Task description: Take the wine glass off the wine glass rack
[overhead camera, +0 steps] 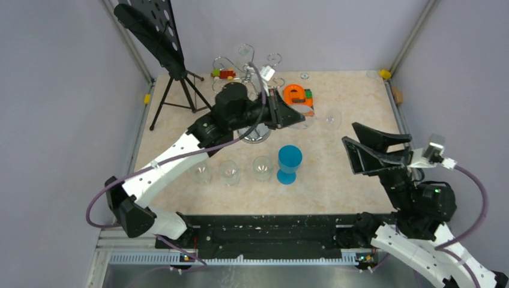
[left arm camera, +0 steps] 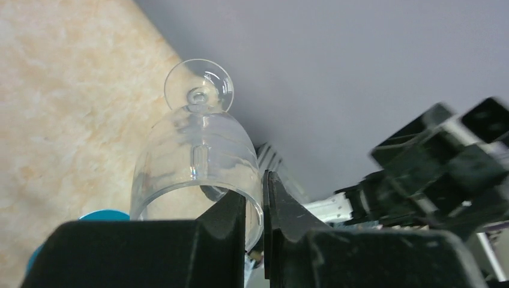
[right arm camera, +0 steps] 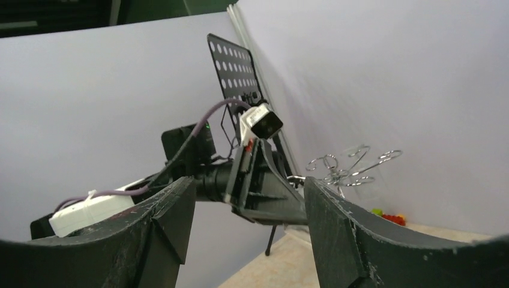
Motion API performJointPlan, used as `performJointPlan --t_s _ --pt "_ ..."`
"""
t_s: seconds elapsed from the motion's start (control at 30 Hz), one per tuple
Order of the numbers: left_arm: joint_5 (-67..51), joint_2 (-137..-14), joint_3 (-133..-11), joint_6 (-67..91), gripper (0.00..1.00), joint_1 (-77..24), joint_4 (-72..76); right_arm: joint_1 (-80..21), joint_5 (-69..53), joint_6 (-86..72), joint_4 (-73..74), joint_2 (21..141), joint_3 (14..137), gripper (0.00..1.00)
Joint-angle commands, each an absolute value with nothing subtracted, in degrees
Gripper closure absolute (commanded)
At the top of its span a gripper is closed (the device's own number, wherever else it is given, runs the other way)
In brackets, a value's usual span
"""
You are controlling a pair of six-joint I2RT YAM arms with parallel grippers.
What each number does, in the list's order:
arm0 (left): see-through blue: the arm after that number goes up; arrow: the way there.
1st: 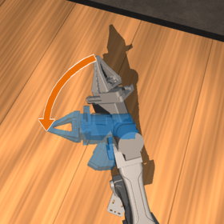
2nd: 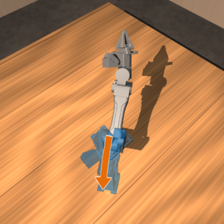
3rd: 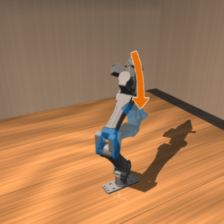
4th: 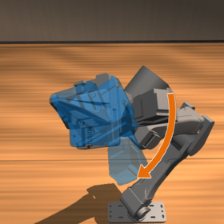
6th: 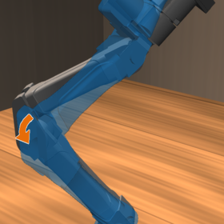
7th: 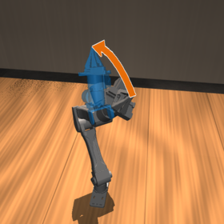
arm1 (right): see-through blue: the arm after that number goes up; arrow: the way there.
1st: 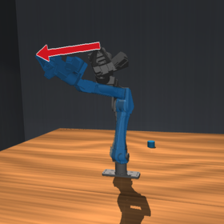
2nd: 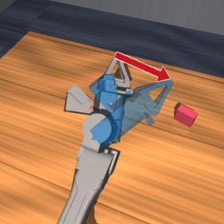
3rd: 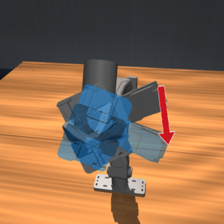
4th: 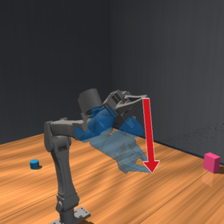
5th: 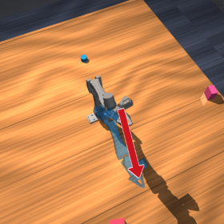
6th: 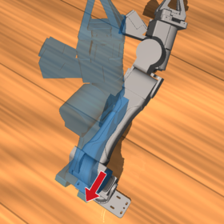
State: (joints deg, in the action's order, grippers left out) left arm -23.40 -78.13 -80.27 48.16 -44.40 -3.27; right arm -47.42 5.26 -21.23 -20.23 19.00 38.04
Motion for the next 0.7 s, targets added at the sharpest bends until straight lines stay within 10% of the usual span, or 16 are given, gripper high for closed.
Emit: performJointPlan --t_s 0.0,0.67 --pt "-15.3 -84.3 -89.4 33.8 1.00 -50.2 -17.1 -47.9 11.7 -19.7 -7.9 13.6 42.5 0.33" --pt "6.6 -115.2 -119.7 16.9 1.00 -66.2 -51.9 -47.9 30.5 -23.1 15.1 0.9 49.4 0.33"
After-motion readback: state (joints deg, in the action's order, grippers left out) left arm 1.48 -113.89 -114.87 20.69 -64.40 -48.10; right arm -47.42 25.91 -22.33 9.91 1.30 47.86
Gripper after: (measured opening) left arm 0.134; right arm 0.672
